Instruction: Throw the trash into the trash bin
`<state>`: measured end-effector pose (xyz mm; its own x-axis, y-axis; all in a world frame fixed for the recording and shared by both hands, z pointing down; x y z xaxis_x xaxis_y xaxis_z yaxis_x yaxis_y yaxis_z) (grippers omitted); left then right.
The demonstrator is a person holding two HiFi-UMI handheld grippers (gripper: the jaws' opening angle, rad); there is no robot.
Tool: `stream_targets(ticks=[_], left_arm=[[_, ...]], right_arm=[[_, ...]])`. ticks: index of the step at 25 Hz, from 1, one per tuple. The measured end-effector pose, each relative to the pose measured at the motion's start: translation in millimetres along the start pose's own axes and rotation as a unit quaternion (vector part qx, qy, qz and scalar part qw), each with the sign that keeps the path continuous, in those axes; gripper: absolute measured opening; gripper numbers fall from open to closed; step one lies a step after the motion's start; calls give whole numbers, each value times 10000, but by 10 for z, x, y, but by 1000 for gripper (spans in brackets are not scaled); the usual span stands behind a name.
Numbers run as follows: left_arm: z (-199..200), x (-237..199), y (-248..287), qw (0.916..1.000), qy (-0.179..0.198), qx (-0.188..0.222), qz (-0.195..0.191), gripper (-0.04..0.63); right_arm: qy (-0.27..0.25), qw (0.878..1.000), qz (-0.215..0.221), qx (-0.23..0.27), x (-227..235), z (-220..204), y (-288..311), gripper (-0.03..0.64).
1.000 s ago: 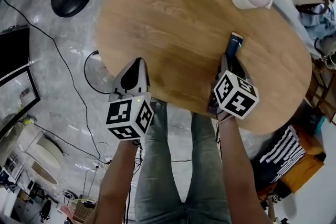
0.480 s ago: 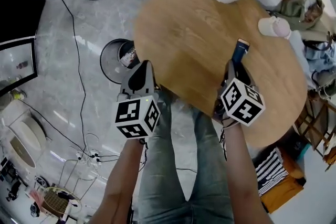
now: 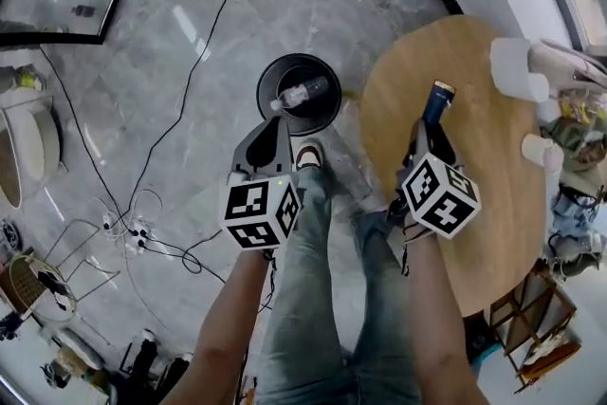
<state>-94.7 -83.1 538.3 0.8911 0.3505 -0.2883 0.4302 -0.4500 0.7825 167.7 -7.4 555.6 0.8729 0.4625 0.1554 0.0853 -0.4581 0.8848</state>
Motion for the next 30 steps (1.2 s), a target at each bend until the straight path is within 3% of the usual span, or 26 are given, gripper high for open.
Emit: stream_targets(ticks=[8,14,24,27,30], left_arm=[[-203,-903,-383,9953,-738,99,613,9],[-487,-1441,-299,9907,-1080,-13,826,9],[-950,-1898,137,9848,-1446,-369,894,9],[-953,-1943,139,9845,-1461,-412,882,9],[-905,-1934,110,9849,-1442,-418,867,9]], right_arm=[[-878,9931,714,-295,-1170,-147,205,130],[-1315,9837,1052,-629,-1806,-484,681,130],[-1669,9729,1002,-1250,-2010,-991,1509,139],[-1640,9730,1011,-1271,-2020,-1006,1555,207],[-1632,9729,1011,-1290,-2007,-971,1535,212]])
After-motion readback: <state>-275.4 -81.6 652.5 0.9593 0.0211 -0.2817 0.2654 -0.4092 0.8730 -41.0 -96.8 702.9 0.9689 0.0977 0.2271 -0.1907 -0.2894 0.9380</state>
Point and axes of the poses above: the fingertips, and each gripper's own axes: y forward along the fingers, x to its right, z out of its top, the point moved 2 cm from there along -y, backward along the fingers, and after that the axes turned 12 degrees about -x, right-handed, at the moved point
